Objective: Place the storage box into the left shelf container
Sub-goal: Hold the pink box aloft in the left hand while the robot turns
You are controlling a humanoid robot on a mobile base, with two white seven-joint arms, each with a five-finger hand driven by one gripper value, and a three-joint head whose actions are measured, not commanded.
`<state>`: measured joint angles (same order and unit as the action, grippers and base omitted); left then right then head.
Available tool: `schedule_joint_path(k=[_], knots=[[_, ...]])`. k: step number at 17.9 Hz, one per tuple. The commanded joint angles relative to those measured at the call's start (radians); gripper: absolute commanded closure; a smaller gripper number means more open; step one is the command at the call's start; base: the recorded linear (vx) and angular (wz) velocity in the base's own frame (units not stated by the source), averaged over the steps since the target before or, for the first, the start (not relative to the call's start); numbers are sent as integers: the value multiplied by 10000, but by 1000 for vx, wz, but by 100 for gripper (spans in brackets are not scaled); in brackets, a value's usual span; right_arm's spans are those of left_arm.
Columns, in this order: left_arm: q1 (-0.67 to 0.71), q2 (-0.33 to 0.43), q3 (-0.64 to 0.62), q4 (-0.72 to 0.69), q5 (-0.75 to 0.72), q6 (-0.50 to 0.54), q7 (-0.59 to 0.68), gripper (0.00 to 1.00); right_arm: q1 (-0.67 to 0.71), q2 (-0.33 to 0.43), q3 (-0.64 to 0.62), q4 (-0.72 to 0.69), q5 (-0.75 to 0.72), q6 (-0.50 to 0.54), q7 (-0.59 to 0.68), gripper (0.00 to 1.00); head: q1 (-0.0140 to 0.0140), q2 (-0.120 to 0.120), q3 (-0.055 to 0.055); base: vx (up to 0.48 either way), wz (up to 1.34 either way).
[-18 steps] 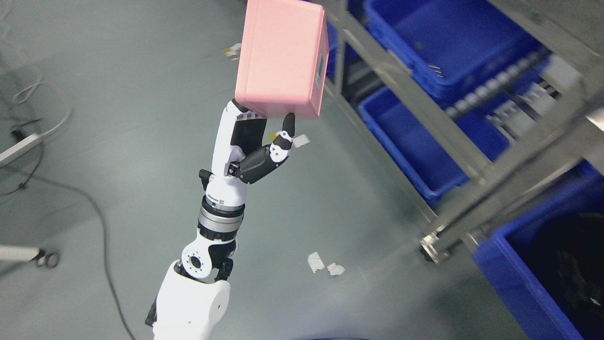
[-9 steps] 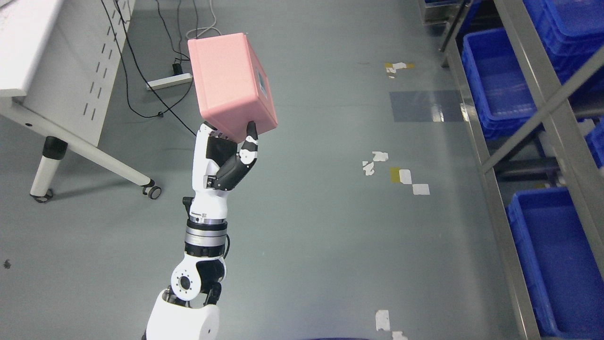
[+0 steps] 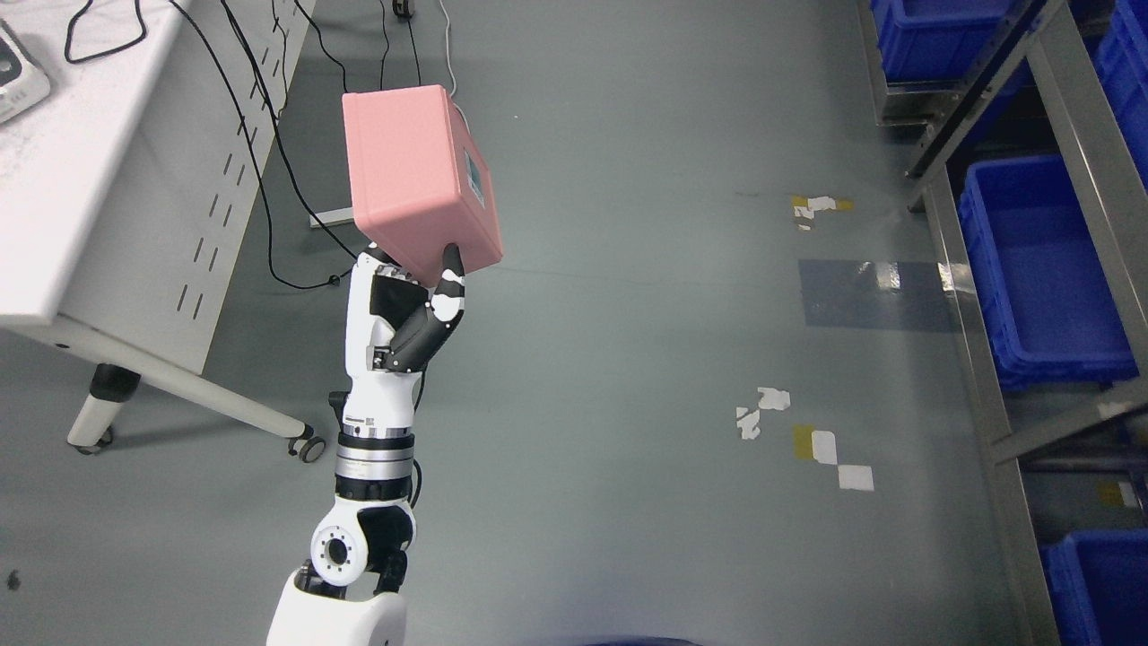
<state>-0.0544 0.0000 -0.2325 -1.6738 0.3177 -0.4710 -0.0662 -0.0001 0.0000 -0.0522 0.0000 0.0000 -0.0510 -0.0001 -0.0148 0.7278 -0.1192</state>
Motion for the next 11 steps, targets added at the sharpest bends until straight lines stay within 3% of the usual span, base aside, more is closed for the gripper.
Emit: schedule_joint_path(k=[1, 11], knots=[[390, 175, 117, 3, 213, -107, -89, 96, -30, -175, 0, -174, -215, 4, -30, 0, 0, 0, 0, 473, 89], [635, 175, 70, 18, 213, -382, -626, 96, -30, -175, 0, -174, -215, 19, -30, 0, 0, 0, 0, 476, 106]])
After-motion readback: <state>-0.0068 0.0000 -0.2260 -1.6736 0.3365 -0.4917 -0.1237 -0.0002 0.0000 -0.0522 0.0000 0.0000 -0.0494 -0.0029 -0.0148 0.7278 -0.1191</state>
